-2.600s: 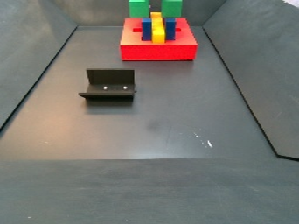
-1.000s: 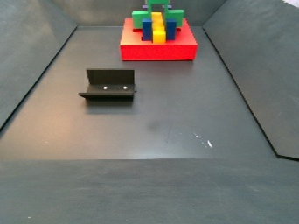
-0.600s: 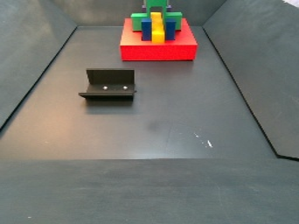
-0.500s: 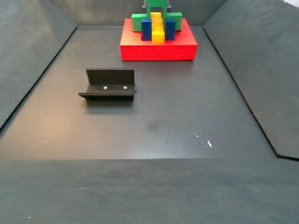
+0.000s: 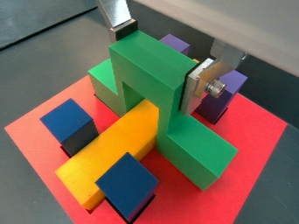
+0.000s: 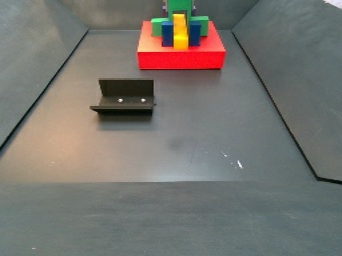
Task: Pick up the green object. Move up. Move to above the board. Insert the green object.
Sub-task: Insert the green object.
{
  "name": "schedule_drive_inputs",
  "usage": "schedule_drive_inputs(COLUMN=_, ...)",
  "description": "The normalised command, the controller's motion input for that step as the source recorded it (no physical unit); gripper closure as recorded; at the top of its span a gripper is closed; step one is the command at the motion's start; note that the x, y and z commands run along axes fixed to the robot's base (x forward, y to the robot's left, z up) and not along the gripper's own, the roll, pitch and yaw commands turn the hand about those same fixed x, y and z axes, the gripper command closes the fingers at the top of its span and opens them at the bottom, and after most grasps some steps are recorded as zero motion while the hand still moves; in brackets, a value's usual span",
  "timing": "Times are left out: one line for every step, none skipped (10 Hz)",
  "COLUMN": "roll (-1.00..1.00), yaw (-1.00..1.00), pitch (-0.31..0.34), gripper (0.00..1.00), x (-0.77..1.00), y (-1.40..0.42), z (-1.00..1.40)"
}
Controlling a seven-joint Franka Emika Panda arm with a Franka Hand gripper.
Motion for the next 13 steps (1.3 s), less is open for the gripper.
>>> schedule_drive_inputs(roll=0.11, yaw=0.24, pitch=-0.007, gripper=1.0, x=0.09, y=-0.2, z=-0.2)
schedule_drive_inputs(roll=0.17, yaw=0.21, pitch=0.0, gripper=1.0, x=0.14, y=-0.23, z=-0.13)
schedule_drive_inputs(roll=0.04, yaw=0.1, pitch=-0.003, gripper=1.0, x=0.07, y=-0.07, z=-0.13)
schedule_drive_inputs(roll=0.01, yaw=0.05, pitch=-0.007, gripper=1.0, x=0.04, y=-0.01, z=-0.14)
schedule_drive_inputs(roll=0.01, yaw=0.0, pitch=-0.034, gripper=1.0, x=0.08, y=0.0, z=-0.26)
schedule_drive_inputs(roll=0.03, yaw=0.0, pitch=-0.206, gripper=1.0, x=0.05, y=0.0, z=-0.76)
schedule_drive_inputs(roll=0.01, yaw=0.0, pitch=-0.224, gripper=1.0, x=0.06, y=0.03, z=-0.76)
schedule_drive_inputs(roll=0.04, yaw=0.0, pitch=-0.201, gripper=1.0, x=0.02, y=0.04, z=-0.8)
schedule_drive_inputs(roll=0.04, yaw=0.0, pitch=-0.2, gripper=1.0, x=0.03, y=0.02, z=-0.8)
schedule_drive_inputs(roll=0.03, yaw=0.0, pitch=-0.227, gripper=1.0, x=0.05, y=0.0, z=-0.76)
schedule_drive_inputs(roll=-0.02, yaw=0.0, pitch=0.0, gripper=1.0, x=0.0, y=0.0, z=0.0)
schedule_drive_inputs(roll=0.04, yaw=0.0, pitch=0.0, gripper=1.0, x=0.0, y=0.0, z=-0.01)
schedule_drive_inputs(roll=0.02, yaw=0.0, pitch=0.0, gripper=1.0, x=0.0, y=0.0, z=0.0)
